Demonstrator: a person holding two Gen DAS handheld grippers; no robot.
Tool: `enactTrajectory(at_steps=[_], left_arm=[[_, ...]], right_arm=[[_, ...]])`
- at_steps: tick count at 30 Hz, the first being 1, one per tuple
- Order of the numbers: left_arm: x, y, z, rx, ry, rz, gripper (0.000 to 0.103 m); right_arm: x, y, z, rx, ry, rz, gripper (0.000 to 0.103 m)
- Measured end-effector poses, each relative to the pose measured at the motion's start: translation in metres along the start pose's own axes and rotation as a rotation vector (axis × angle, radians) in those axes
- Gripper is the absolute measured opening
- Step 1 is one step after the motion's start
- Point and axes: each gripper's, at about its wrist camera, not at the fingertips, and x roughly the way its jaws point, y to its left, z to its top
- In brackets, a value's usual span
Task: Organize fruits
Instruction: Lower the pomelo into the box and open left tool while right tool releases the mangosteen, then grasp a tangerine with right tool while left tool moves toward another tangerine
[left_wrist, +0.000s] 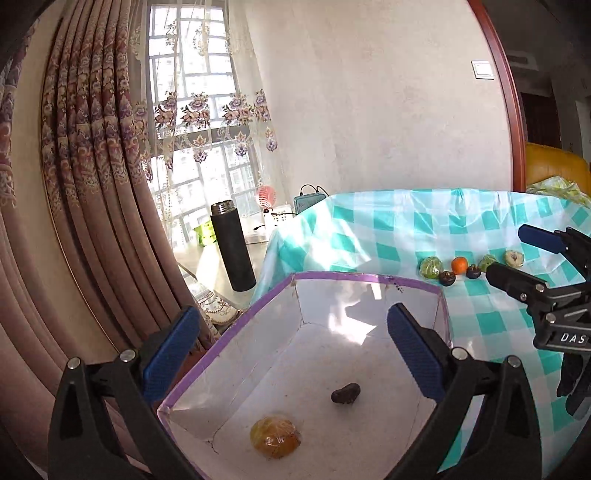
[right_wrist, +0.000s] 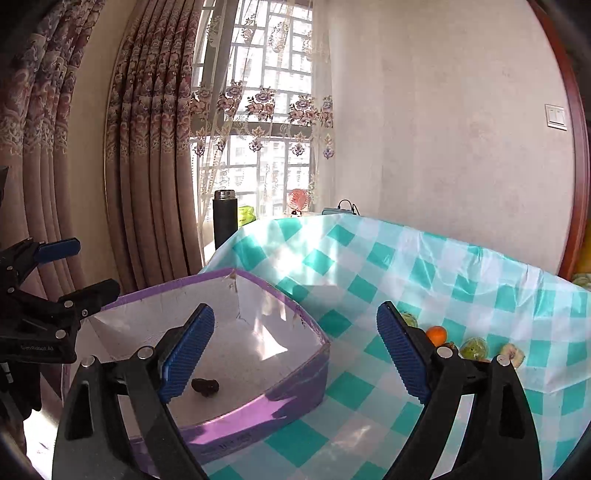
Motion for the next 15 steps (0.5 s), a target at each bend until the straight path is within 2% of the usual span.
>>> enactTrajectory(at_steps=[2, 4, 8, 10, 12, 15], left_arm=[[-0.006, -0.033, 0.008, 0.030, -0.032, -0.067, 0.101], [-0.003, -0.067, 0.012, 0.047, -0.019, -0.178, 0.101], [0.008, -0.138, 0.002, 0.071, 0.040, -0.373, 0.101], [0.020, -0.173, -0.008, 0.099, 0.059, -0.401, 0.101], [0.043, -0.203, -0.022, 0.122, 0.094, -0.407, 0.101], [0.085, -0.235, -0.037, 0.121, 0.201, -0.411, 0.101]], right_arm=[[-0.003, -0.022, -0.018, -0.009, 0.056, -0.083, 0.086], [0.002, -0.048, -0.041, 0.010, 0.122, -0.166, 0.086], [0.009, -0.117, -0.089, 0.171, 0.257, -0.326, 0.086], [0.013, -0.150, -0.109, 0.254, 0.301, -0.375, 0.086], [0.022, -0.174, -0.125, 0.272, 0.360, -0.462, 0.086], [0.037, -0.203, -0.143, 0.319, 0.423, -0.487, 0.085]])
